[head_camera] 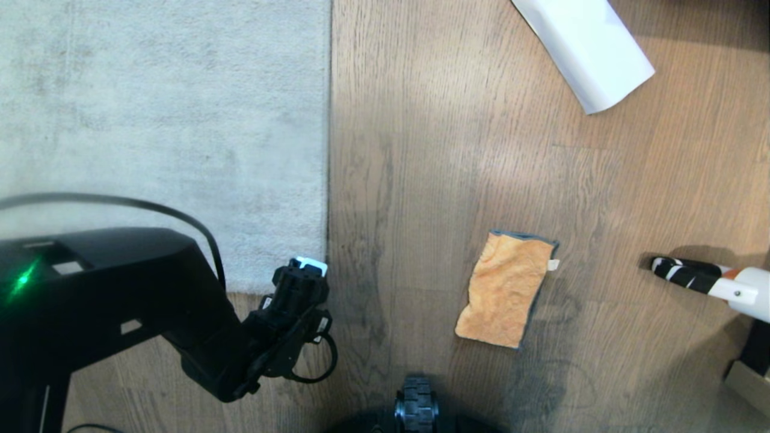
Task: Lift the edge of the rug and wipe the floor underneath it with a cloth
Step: Lift up the carpet
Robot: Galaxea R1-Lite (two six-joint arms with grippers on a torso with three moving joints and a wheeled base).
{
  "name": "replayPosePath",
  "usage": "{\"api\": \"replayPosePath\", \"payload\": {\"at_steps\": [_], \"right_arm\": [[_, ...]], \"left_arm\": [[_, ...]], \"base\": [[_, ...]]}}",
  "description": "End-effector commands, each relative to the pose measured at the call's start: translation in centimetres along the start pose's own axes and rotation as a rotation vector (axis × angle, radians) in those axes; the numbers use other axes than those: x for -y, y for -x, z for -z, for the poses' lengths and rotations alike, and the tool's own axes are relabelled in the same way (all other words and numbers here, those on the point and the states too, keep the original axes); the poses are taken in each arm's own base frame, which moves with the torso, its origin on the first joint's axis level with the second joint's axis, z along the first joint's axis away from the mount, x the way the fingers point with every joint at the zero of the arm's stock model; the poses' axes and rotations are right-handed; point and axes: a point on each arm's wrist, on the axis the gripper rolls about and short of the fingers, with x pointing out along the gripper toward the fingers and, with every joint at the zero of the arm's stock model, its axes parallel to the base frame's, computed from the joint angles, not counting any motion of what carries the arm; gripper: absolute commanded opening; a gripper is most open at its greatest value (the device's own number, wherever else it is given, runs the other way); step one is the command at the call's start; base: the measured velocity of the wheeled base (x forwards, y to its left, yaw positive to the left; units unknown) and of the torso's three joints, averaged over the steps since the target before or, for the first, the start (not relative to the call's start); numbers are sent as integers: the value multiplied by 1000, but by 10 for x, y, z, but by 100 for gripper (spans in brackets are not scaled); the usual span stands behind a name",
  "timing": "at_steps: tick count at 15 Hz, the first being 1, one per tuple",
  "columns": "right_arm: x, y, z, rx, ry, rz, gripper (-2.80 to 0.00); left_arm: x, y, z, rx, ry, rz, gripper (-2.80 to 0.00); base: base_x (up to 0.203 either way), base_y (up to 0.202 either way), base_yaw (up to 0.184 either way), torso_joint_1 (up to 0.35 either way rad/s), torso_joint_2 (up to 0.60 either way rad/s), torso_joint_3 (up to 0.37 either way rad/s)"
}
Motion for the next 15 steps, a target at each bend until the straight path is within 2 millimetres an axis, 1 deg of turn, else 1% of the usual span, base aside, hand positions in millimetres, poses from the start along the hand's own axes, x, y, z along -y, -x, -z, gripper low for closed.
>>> {"api": "replayPosePath", "payload": {"at_steps": [1, 7, 10, 15], "right_arm": [[0, 0, 0, 0, -1, 0, -280], [0, 0, 0, 1, 1, 0, -280], [0, 0, 0, 0, 0, 0, -280], [0, 0, 0, 1, -1, 0, -280]], "left_arm": [[1, -5, 3, -7, -5, -12, 0], [-5, -22, 3, 57, -39, -51, 0], [-7, -29, 0, 78, -58, -66, 0], [-10, -33, -5, 92, -86, -83, 0]], "base": [[0, 0, 0, 0, 0, 0], [0, 0, 0, 0, 0, 0], [0, 0, 0, 0, 0, 0], [0, 0, 0, 0, 0, 0]]}}
